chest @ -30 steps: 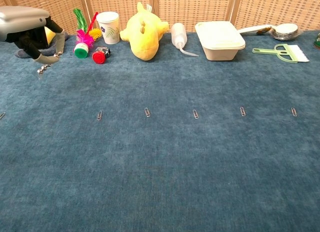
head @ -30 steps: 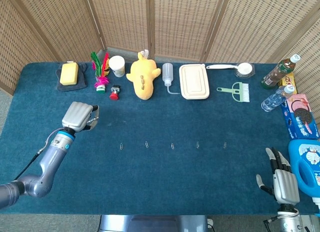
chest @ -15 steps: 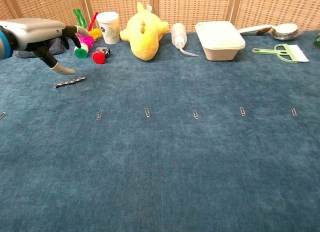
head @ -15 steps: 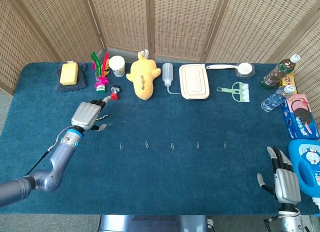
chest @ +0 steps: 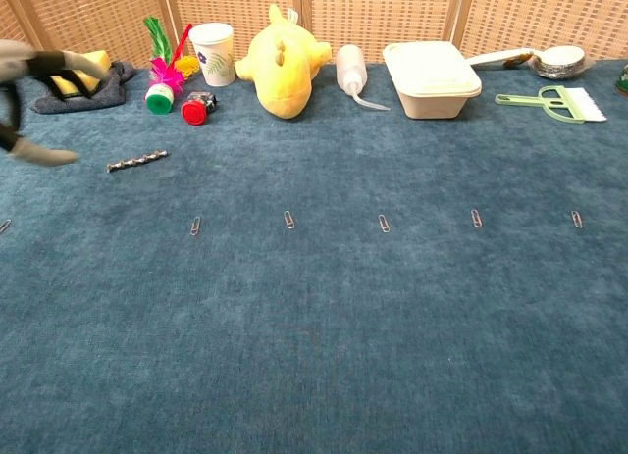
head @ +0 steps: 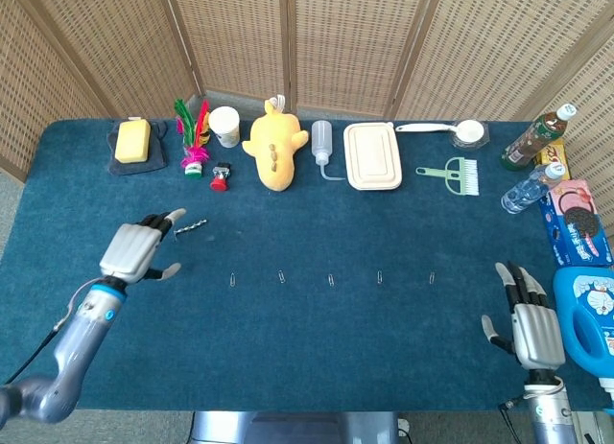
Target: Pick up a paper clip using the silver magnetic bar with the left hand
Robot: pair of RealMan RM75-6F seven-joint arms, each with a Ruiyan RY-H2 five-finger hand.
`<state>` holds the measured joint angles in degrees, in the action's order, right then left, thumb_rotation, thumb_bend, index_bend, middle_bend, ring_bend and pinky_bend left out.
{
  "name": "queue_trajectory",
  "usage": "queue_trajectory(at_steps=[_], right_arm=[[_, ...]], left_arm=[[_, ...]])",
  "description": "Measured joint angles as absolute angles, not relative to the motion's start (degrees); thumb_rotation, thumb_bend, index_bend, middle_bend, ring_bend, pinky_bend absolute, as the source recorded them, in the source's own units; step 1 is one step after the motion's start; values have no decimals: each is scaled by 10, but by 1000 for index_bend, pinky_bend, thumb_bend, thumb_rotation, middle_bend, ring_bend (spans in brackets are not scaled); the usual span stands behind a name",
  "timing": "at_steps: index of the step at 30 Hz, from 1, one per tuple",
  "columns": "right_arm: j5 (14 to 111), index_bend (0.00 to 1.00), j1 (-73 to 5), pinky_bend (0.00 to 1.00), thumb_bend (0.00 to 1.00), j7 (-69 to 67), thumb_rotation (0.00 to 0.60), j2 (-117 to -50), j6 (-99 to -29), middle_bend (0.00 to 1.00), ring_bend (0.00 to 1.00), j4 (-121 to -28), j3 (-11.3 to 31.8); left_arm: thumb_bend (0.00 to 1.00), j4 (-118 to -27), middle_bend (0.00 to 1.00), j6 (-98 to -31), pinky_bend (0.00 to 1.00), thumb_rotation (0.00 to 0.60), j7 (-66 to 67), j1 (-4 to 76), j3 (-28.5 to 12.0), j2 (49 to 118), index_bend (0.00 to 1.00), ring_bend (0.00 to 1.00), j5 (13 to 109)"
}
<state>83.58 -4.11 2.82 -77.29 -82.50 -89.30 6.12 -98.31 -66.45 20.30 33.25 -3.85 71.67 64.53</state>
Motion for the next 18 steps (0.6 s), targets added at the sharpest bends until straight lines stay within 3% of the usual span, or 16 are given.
queue_trajectory(at_steps=[4, 18], right_arm=[[850, 6, -48, 112, 392, 44, 600, -765, -826, 56, 0, -905, 62], [895, 20, -40, 112, 392, 55, 600, -739, -861, 56, 0, -938, 42]], left_arm=[[403, -1023, 197, -725, 330, 503, 196, 283, -8, 689, 147, 189, 686], [403, -1072, 197, -941, 323, 509, 159, 105, 86, 616, 157, 188, 839]])
